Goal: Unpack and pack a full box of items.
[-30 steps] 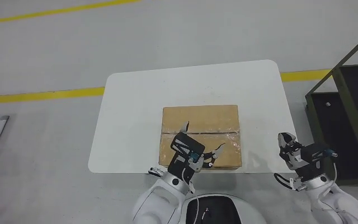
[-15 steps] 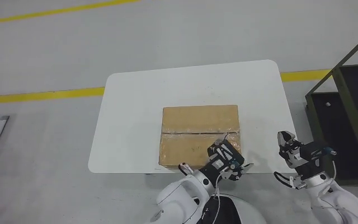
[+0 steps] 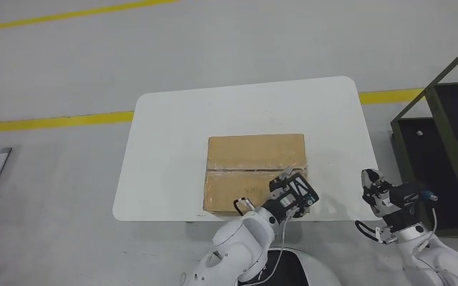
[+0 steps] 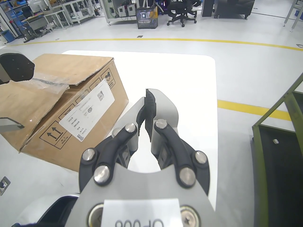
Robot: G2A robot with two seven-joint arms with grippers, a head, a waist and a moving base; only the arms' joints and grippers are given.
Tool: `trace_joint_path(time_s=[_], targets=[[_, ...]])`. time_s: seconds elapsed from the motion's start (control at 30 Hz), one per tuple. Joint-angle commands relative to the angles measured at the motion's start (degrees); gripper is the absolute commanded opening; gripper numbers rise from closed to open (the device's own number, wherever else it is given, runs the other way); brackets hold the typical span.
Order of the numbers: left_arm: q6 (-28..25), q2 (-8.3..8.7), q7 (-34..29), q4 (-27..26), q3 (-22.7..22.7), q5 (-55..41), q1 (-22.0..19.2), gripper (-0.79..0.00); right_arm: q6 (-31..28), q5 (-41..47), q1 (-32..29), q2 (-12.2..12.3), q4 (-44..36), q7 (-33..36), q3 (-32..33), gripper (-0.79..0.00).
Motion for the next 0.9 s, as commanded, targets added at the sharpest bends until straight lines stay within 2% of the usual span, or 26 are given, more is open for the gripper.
trace_joint_path(time_s=[0.0,0.17,0.23,0.27,0.4,0.57,0.67,0.7,0.73,0.8,0.83,0.87], targets=[[0.08,-0.21,-0.42,0.3,0.01,0.15,-0.81,-0.062,-0.09,0.0,0.02,-0.02,-0.08,0.09,-0.01,-0.785],[-0.94,-0.57,-1.84,2.55,0.12,3.16,-3.29,-0.206,-0.11,-0.18,0.51,-0.08,0.12,0.39,-0.29,-0.785],[-3.16,-0.59,-2.03,3.77,0.76,5.92,-4.53,-0.219,-0.16,-0.23,0.66,-0.1,0.2,0.42,-0.42,-0.785],[-4.19,-0.62,-2.04,4.47,1.04,6.51,-4.83,-0.259,-0.17,-0.25,0.72,-0.12,0.27,0.41,-0.46,-0.785],[-6.26,-0.78,-2.63,5.94,1.58,8.91,-5.98,-0.259,-0.04,-0.27,0.84,-0.17,0.48,0.43,-0.54,-0.785],[-6.37,-1.03,-1.9,7.04,2.14,12.6,-7.03,-0.305,0.07,-0.33,0.93,-0.23,0.57,0.45,-0.54,-0.785],[-6.5,-1.11,-1.46,7.14,2.15,14.12,-7.25,-0.416,-0.01,-0.38,1.04,-0.24,0.66,0.67,-0.57,-0.785],[-6.67,-1.1,-1.23,7.11,2.18,15.1,-7.36,-0.431,-0.09,-0.37,1.11,-0.25,0.7,0.7,-0.58,-0.785],[-6.58,-1.09,-0.96,7.07,2.08,15.64,-7.3,-0.511,-0.12,-0.37,1.17,-0.26,0.75,0.72,-0.59,-0.785],[-6.12,-1.1,-0.61,6.98,1.69,16.33,-7.05,-0.739,-0.12,-0.41,1.32,-0.28,0.87,0.75,-0.68,-0.785],[-5.94,-1.1,-0.42,6.98,1.56,16.78,-6.89,-0.785,-0.18,-0.41,1.39,-0.29,0.96,0.77,-0.77,-0.785],[-5.92,-1.08,-0.31,6.99,1.35,17.13,-6.75,-0.785,-0.21,-0.44,1.48,-0.3,1.06,0.83,-0.85,-0.785]])
